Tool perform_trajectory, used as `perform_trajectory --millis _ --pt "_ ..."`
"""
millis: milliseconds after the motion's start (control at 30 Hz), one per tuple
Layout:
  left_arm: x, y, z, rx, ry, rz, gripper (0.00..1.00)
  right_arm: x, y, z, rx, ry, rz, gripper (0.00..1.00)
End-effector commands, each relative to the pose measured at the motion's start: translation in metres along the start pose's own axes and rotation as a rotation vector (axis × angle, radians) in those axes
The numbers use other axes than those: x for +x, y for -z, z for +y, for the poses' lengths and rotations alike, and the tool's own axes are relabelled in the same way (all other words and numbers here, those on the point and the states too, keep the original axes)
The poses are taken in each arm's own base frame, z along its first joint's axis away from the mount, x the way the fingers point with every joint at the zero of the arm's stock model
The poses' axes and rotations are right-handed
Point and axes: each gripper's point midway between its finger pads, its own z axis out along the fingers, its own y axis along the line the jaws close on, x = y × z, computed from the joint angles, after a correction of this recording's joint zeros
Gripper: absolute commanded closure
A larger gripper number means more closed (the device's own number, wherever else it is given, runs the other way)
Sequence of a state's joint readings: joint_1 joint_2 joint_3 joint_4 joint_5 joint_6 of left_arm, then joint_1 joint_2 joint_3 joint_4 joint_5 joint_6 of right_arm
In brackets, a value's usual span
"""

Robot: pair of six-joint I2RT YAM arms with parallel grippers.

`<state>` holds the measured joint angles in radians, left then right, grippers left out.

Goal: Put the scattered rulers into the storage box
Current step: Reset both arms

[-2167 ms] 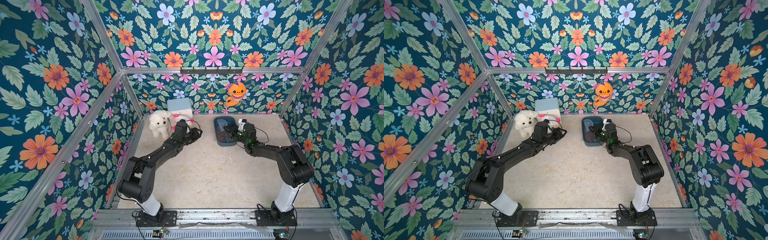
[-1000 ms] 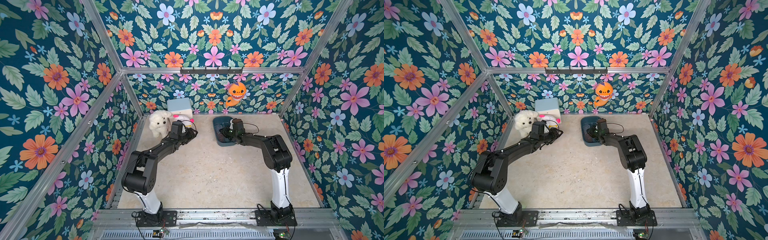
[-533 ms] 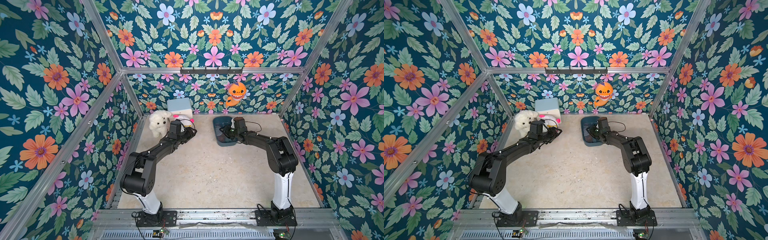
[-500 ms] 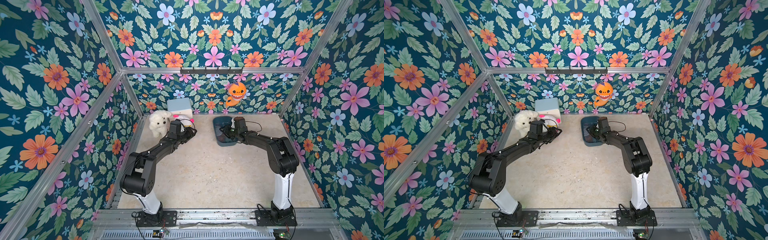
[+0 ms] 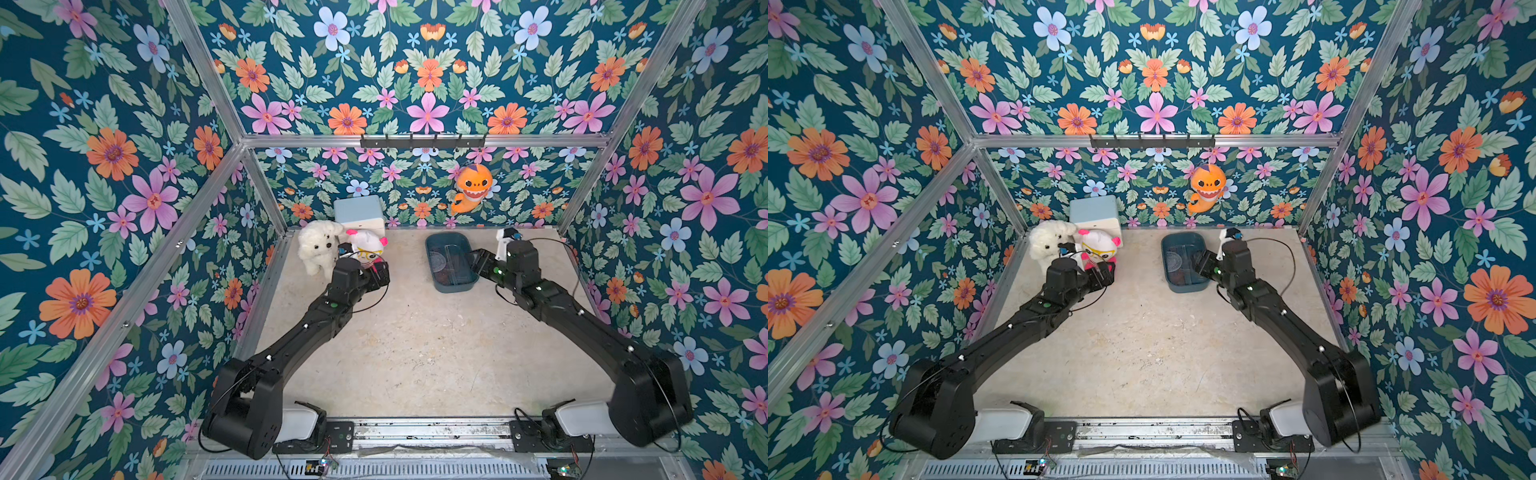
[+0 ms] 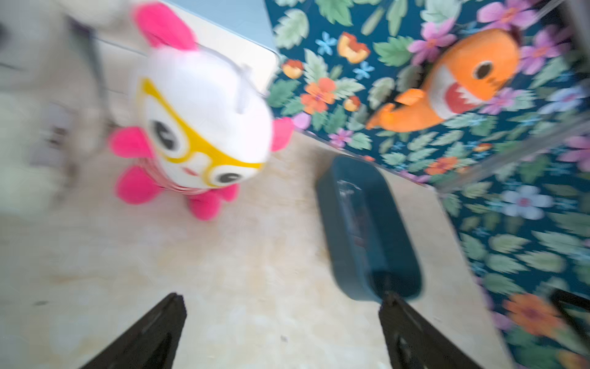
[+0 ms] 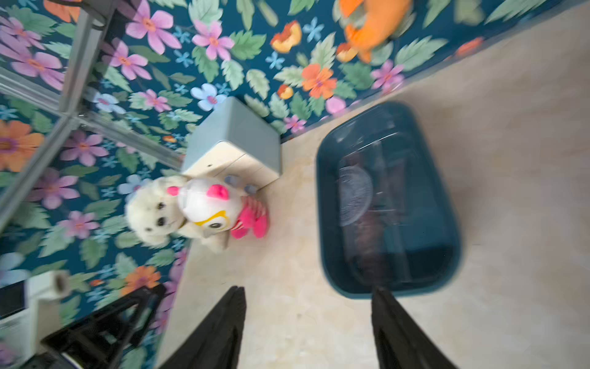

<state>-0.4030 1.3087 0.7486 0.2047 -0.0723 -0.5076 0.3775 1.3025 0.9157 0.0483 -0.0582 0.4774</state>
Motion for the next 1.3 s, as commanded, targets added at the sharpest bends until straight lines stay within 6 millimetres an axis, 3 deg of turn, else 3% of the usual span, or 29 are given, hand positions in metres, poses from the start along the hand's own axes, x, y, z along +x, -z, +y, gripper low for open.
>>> perform_trajectory --millis 0,67,133,200,300,400,500,667,800,900,933,1000,1267 --pt "-0.022 0.020 0.045 -0.270 -0.341 -0.192 0.01 -0.007 0.037 -0.063 0.275 0.339 -0.158 0.11" --pt "-0.025 0.037 0.061 -0.328 -0.393 -0.289 0.01 0.004 0.056 -0.082 0.319 0.541 -0.244 0.05" --pt "-0.011 0.049 0.076 -0.334 -0.456 -0.335 0.01 0.008 0.080 -0.106 0.404 0.574 -0.398 0.01" --pt "0.012 0.044 0.084 -0.317 -0.554 -0.266 0.01 0.010 0.093 -0.129 0.466 0.519 -0.459 0.01" --pt "0.034 0.036 0.104 -0.321 -0.506 -0.207 0.01 0.026 0.094 -0.169 0.535 0.414 -0.424 0.01" --pt "0.040 0.026 0.118 -0.335 -0.527 -0.193 0.01 0.034 0.101 -0.189 0.600 0.404 -0.492 0.01" --pt "0.030 0.018 0.117 -0.273 -0.483 -0.230 0.04 0.029 0.102 -0.194 0.584 0.390 -0.533 0.01" --pt "0.018 0.010 0.124 -0.264 -0.494 -0.269 0.01 0.025 0.078 -0.205 0.510 0.320 -0.481 0.01" --pt "0.012 0.009 0.145 -0.266 -0.441 -0.294 0.01 0.021 0.059 -0.214 0.519 0.338 -0.533 0.00" --pt "0.014 0.002 0.170 -0.318 -0.358 -0.296 0.01 0.028 0.044 -0.226 0.498 0.271 -0.382 0.01" --pt "0.009 0.001 0.172 -0.309 -0.347 -0.321 0.01 0.019 0.043 -0.226 0.497 0.270 -0.415 0.01" --pt "0.011 0.000 0.175 -0.303 -0.333 -0.301 0.01 0.028 0.038 -0.231 0.504 0.241 -0.324 0.01" --pt "0.011 -0.002 0.177 -0.291 -0.319 -0.292 0.01 0.025 0.039 -0.231 0.477 0.245 -0.342 0.01"
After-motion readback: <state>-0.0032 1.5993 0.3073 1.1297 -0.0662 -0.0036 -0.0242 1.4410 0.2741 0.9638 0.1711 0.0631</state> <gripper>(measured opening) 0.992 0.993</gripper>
